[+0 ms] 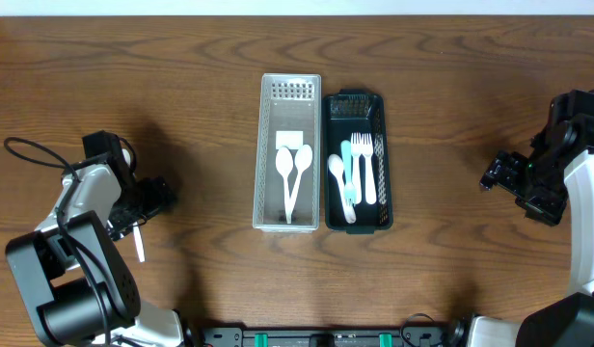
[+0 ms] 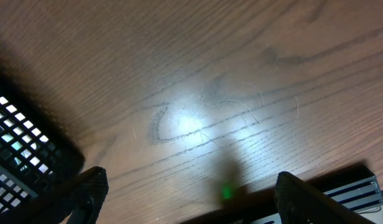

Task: Pack container
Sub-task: 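Move the left gripper back to a white spoon and grasp it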

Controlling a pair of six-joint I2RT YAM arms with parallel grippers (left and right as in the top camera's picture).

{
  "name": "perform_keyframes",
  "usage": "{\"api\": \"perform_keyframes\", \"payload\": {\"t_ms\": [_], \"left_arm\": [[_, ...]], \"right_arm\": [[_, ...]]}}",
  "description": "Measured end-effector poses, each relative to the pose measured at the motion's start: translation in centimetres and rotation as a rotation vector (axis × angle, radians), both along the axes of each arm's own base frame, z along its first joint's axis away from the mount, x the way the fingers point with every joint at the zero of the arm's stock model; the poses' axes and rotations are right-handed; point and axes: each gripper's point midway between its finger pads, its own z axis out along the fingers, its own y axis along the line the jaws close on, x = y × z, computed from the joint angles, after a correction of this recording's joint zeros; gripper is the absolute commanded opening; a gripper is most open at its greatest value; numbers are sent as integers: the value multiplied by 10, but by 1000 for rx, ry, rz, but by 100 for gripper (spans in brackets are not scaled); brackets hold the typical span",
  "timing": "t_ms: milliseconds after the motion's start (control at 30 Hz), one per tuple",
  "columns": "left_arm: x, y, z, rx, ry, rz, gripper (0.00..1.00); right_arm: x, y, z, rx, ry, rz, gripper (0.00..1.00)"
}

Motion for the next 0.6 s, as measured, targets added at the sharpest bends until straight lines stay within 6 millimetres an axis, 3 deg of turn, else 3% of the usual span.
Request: {"api": "perform_keyframes", "payload": {"t_ms": [500, 600], "left_arm": [[8, 14, -4, 6, -24, 19, 100], [9, 15, -4, 6, -25, 18, 81]], "right_arm": [[-4, 1, 0, 5, 16, 0, 89], [-4, 1, 0, 5, 16, 0, 89]]}}
